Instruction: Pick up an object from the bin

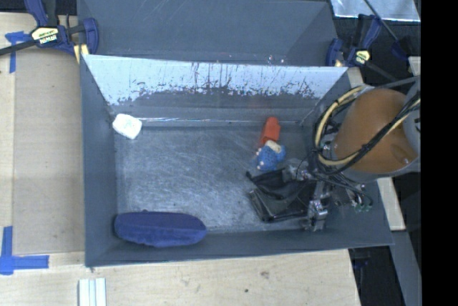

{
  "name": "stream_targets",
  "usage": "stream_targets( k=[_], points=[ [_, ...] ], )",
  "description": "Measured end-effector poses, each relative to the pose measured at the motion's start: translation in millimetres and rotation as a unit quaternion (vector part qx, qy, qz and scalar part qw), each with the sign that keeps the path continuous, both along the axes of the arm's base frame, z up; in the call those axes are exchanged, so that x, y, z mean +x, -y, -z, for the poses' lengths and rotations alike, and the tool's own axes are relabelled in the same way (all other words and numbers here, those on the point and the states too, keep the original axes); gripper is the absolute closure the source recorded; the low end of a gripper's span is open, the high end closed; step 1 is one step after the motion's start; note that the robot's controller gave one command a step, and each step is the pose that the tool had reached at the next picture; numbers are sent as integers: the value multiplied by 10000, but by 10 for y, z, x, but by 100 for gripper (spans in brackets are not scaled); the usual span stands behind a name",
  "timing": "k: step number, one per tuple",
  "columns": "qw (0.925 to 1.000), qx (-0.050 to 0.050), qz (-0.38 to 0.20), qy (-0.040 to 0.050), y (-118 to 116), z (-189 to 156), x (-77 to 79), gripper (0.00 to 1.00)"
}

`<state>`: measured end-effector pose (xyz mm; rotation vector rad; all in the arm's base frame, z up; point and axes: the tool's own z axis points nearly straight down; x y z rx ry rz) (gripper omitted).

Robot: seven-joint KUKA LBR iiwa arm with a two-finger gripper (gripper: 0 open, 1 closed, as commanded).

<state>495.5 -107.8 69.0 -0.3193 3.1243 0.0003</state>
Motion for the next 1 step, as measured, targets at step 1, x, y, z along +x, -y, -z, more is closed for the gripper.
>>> stream_targets(
  k=[1],
  points=[
    [10000,-6,-14,19,1,-21,11,100]
  ],
)
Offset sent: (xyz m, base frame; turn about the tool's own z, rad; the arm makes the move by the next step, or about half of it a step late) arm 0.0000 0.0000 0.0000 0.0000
